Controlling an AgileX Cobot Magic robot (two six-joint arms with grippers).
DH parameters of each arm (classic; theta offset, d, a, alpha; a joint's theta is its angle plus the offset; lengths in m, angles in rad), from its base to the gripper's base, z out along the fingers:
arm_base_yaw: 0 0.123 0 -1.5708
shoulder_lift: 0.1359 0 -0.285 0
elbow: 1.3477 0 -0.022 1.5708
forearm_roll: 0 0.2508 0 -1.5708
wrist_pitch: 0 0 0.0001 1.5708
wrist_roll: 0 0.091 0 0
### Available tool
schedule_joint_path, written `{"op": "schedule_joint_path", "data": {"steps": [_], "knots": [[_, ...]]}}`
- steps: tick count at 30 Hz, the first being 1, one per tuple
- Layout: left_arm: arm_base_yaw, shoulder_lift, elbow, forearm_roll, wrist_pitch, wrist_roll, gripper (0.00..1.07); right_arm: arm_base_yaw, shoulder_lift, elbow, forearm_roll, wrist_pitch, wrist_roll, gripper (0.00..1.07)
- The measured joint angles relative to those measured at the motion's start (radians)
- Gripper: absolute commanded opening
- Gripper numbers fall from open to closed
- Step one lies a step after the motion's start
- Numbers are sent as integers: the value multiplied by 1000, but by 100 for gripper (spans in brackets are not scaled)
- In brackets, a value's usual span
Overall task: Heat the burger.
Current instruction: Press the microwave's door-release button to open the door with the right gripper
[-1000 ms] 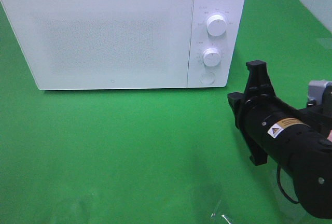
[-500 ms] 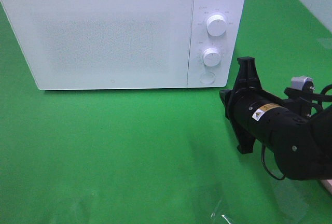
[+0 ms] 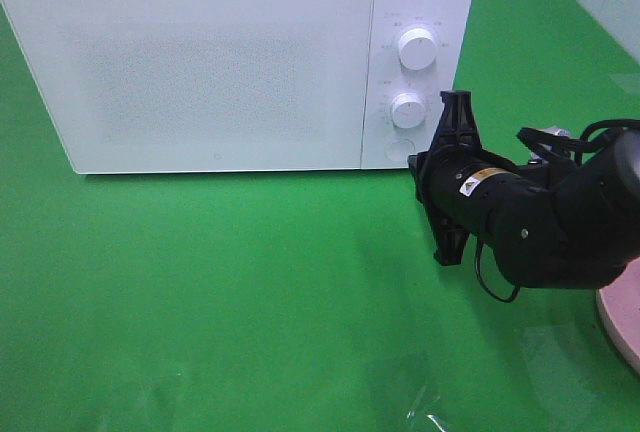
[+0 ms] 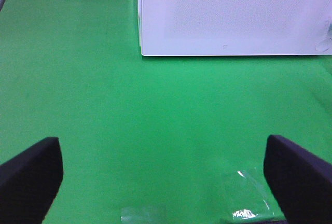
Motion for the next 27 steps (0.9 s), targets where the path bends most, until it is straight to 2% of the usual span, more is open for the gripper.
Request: {"op": "schedule_joint_path", "data": {"steps": [12, 27], "knots": [[0, 0, 0, 0, 0, 0, 98, -48, 91, -116, -6, 34, 2, 0], [0, 0, 0, 0, 0, 0, 98, -54, 130, -173, -9, 53, 27, 0]]}}
